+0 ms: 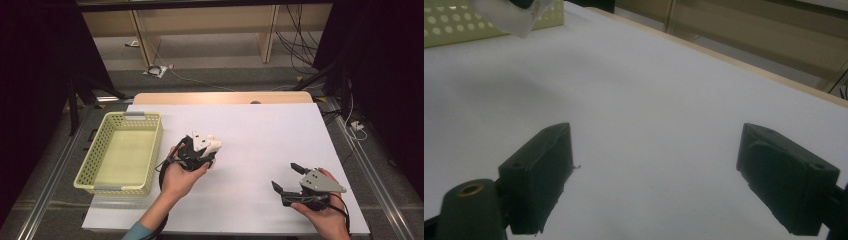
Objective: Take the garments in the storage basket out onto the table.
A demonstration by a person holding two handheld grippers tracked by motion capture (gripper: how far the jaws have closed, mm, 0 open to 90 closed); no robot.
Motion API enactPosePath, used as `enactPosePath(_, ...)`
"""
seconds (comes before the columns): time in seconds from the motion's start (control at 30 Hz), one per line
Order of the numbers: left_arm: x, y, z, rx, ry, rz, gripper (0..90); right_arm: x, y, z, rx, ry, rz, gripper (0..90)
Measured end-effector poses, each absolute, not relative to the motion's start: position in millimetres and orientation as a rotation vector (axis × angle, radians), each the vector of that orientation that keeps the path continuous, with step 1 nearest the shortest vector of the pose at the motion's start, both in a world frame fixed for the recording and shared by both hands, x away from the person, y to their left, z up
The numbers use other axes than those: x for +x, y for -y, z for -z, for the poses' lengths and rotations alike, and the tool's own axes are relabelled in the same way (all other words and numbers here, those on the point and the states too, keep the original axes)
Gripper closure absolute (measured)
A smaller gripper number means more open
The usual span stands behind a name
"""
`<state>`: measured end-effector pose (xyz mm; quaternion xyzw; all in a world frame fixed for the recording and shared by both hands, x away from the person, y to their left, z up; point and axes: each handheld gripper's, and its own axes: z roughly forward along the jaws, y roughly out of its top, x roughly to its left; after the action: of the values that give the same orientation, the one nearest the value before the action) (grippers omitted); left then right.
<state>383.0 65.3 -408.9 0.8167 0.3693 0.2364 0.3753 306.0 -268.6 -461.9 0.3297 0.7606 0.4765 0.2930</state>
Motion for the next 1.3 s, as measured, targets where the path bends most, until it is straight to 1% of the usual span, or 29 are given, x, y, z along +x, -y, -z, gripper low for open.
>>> enactPosePath(0.83, 382.8, -40.8, 424.1, 2.163, -0.891, -0.583, 60.3, 306.0, 269.3, 461.5, 0.876, -2.023, -1.268, 15.5)
enactPosePath(1.3, 386.0, -31.2, 436.8, 2.190, -0.895, -0.565, 60.2, 305.9, 269.9, 461.3, 0.874, -2.020, -1.270, 15.5)
